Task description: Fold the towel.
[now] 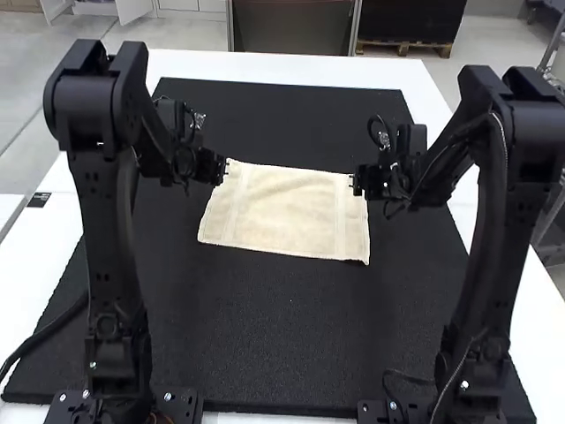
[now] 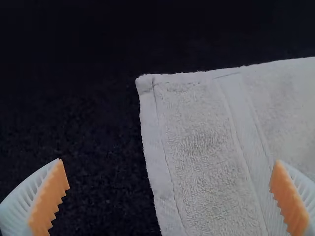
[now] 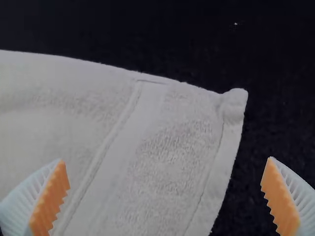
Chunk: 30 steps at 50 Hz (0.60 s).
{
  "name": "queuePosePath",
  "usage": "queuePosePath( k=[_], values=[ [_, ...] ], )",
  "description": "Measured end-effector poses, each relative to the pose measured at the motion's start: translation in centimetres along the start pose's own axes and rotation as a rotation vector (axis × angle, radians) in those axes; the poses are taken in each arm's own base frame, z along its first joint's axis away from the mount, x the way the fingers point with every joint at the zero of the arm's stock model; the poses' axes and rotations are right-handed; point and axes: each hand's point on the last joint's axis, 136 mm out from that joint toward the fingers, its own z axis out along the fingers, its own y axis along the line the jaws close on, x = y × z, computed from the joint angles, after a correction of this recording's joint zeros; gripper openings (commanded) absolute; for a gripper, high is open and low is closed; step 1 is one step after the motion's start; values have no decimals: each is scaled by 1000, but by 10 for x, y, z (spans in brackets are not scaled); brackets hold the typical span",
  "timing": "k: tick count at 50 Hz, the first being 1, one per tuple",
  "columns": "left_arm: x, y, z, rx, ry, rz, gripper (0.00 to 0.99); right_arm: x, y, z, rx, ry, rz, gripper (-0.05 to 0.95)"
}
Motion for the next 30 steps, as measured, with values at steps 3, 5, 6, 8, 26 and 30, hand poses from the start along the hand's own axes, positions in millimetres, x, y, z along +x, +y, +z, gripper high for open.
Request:
queuePosePath(
  k=[3,5,6,8,26,30],
  values=[
    [-2,1,3,-1,-10,3,957,-1,0,0,-2,-3,1,902],
    [-3,2,4,-2,-14,3,957,-3,0,1,-2,-8,0,902],
    [-3,3,5,-2,-13,3,957,-4,0,2,-2,-8,0,902],
    [-2,3,7,-2,-13,2,957,-5,-1,3,-2,-11,-1,902],
    [-8,11,24,-2,-17,3,956,-10,-6,18,-3,-14,12,902],
    [-10,12,27,-3,-20,5,956,-16,-6,19,-6,-27,13,902]
  ],
)
